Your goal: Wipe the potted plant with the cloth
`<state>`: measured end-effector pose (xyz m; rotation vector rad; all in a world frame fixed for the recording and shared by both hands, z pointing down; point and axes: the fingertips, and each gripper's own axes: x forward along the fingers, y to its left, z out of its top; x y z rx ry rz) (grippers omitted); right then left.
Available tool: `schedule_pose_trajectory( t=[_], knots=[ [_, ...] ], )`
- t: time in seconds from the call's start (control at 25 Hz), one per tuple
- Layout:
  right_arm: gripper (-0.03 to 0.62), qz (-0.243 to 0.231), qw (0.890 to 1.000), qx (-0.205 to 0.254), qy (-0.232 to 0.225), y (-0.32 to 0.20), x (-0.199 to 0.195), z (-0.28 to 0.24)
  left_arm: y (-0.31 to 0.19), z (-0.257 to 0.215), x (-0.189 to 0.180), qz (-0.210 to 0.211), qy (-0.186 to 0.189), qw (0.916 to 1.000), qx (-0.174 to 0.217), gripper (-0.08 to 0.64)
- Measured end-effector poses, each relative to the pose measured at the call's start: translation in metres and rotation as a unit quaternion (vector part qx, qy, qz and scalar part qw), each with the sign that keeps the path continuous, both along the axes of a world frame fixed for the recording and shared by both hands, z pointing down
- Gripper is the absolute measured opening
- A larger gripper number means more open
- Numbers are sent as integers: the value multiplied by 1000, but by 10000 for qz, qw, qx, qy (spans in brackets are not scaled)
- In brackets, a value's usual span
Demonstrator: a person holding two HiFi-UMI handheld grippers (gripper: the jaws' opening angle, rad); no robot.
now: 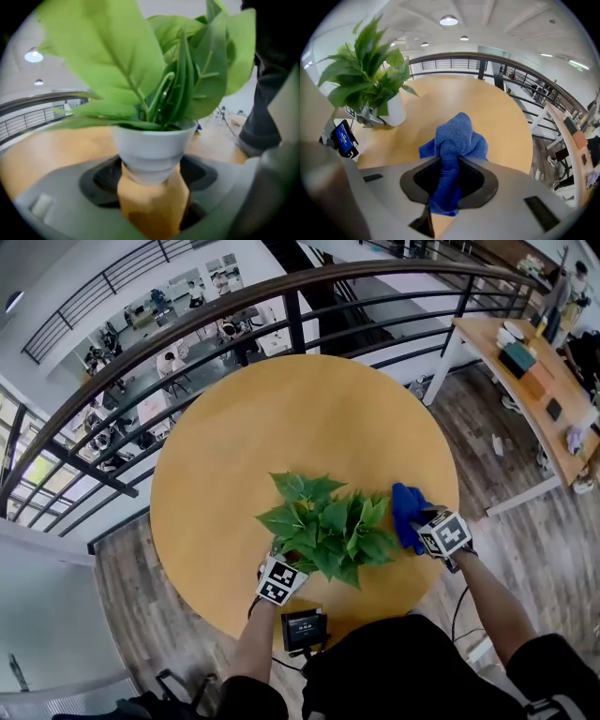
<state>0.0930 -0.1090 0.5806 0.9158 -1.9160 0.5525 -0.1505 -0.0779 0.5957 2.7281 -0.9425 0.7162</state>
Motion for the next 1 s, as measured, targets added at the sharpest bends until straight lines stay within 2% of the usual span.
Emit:
schedule_pose_trajectory(
  t=[0.12, 0.28, 0.36, 0.48, 0.56, 0.64, 0.8, 1.0],
  knots=[
    [100, 187, 9964, 524, -637, 6, 5, -47, -1, 1, 0, 2, -4, 10000, 7, 380],
    [100, 101, 9779, 1564, -1385, 18, 0, -153, -1, 0, 0, -11, 1, 10000, 10, 380],
    [100, -296, 9659, 2097, -1492, 32, -17, -208, -1, -1, 1, -4, 15, 10000, -7, 382],
    [100, -1293, 9498, 2553, -1261, 56, -55, -255, 0, -1, 1, -17, 30, 10000, -46, 382],
    [100, -1939, 9439, 2493, -963, 72, -79, -252, 0, 0, -1, -37, 14, 10000, -49, 382],
    [100, -2252, 9445, 2286, -699, 86, -95, -234, -1, 0, -1, -22, 16, 10000, -48, 383],
    [101, -2321, 9517, 1926, -572, 101, -104, -183, -3, 2, -2, -51, -16, 10000, -21, 382],
    [101, -2103, 9614, 1733, -391, 112, -91, -142, -3, -1, -3, -57, -7, 10000, 29, 381]
  ],
)
